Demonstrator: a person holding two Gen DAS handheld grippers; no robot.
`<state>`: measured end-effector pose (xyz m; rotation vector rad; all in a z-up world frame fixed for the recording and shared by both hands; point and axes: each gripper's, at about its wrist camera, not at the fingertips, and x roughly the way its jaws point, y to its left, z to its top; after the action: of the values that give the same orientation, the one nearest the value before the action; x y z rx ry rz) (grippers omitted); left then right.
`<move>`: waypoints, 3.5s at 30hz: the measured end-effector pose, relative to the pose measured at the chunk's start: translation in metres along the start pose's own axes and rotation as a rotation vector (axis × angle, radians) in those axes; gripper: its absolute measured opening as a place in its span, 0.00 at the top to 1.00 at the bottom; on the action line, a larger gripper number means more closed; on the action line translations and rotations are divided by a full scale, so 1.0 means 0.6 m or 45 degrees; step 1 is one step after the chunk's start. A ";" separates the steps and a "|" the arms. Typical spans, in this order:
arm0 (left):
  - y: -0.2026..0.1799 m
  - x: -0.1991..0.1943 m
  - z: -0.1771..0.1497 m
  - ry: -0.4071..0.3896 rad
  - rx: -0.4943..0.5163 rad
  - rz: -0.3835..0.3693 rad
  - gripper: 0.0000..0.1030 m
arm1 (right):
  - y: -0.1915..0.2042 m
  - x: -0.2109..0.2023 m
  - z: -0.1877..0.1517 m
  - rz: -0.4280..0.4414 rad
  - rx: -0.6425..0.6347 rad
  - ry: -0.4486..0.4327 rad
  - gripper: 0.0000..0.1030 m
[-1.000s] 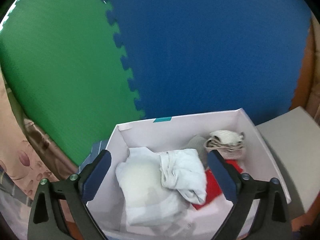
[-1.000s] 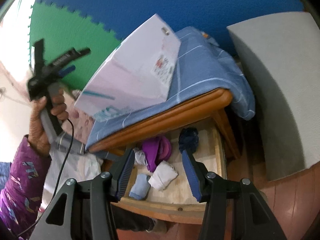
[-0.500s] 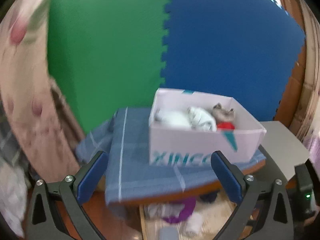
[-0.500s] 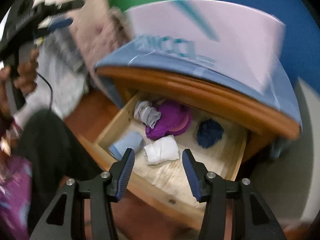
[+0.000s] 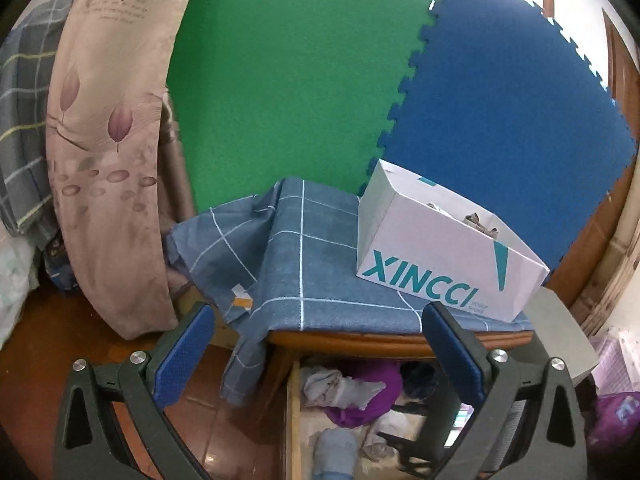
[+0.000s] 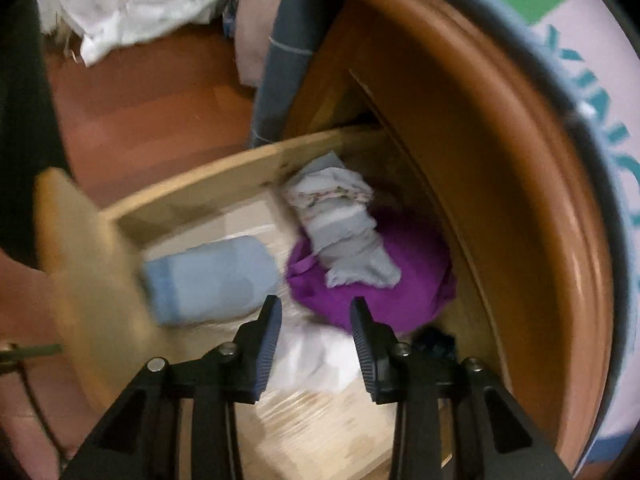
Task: Take underwear out of drawer
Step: 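Move the right tool down into the drawer toward the lace panties, then grasp the pink-lace light-blue panties with the right tool, then carry the lace panties up and release them into the shoe box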
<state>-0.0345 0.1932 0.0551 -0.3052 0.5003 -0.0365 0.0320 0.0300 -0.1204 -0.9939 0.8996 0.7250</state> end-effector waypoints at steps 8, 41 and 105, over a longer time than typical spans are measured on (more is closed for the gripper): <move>0.009 0.008 -0.001 0.028 -0.006 0.005 0.00 | 0.027 0.063 0.020 -0.155 -0.140 -0.003 0.64; 0.020 0.041 -0.011 0.178 -0.076 -0.088 0.00 | 0.030 0.132 0.079 -0.242 -0.189 0.104 0.84; -0.125 0.093 -0.049 0.248 0.245 -0.077 0.00 | -0.502 -0.368 -0.127 0.122 1.253 -0.427 0.84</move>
<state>0.0038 0.1073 0.0270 -0.1283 0.6756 -0.1735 0.1635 -0.1780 0.1704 0.0440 0.8566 0.4121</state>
